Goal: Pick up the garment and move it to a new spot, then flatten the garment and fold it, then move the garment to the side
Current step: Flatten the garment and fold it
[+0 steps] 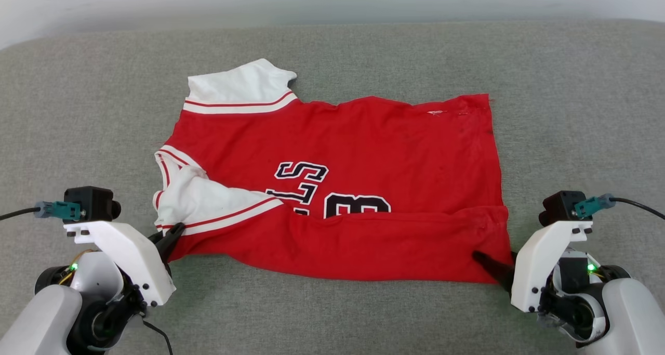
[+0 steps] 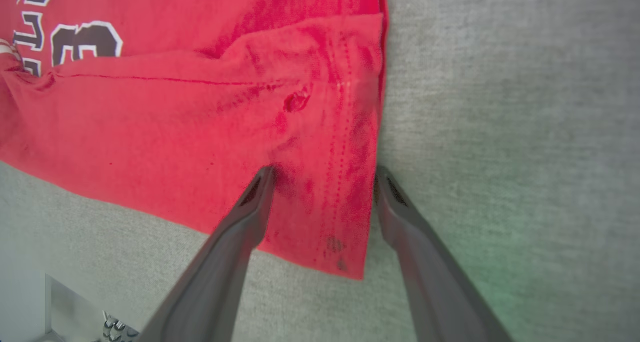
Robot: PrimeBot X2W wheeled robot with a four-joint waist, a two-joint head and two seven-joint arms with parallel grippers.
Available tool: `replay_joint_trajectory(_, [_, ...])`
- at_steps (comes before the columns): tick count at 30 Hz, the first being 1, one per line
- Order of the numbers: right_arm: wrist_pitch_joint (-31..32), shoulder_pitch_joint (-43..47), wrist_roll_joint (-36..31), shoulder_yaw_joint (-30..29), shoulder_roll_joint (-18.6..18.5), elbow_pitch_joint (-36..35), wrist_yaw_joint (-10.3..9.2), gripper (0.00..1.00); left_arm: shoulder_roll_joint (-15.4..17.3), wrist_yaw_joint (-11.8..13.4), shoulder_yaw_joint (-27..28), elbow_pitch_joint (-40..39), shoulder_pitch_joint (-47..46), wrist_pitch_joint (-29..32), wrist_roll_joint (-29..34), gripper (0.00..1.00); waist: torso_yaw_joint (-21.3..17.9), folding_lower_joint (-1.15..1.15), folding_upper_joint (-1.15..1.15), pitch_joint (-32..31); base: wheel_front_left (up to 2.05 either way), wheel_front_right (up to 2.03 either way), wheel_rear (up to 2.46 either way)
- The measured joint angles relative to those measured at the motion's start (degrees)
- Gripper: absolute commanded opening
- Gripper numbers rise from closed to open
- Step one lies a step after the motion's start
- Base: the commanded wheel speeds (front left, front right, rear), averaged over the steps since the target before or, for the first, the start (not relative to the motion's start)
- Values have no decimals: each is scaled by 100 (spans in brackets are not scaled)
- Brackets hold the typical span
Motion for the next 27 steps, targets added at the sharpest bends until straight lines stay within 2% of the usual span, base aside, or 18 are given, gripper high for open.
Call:
replay_joint_trajectory(1, [7, -37, 49, 14, -1, 68, -1, 26, -12, 0, -1, 4, 0, -14, 0, 0, 22, 0, 0, 23, 0, 0, 0])
replay_joint_trajectory(2, [5, -73, 60, 31, -16, 118, -1, 0, -19, 0, -7, 12, 1, -24, 1, 0, 40, 0, 0, 41, 0, 0, 0])
replay_joint_trajectory(9, [-186, -213, 138, 224, -136, 272, -1, 0, -138, -15, -8, 112, 119, -147, -81, 0, 57, 0, 0, -54, 0, 0, 0])
replay_joint_trajectory(17, [-305, -221, 204, 401, -339, 55, 0, 0, -193, 86, 37, 76, 416, -335, -104, 0, 67, 0, 0, -394, 0, 0, 0])
replay_joint_trajectory(27, [-182, 437, 266, 388, -456, -301, 0, 0, -110, 368, 62, -234, 1220, -294, -232, 0, 148, 0, 0, -1170, 0, 0, 0])
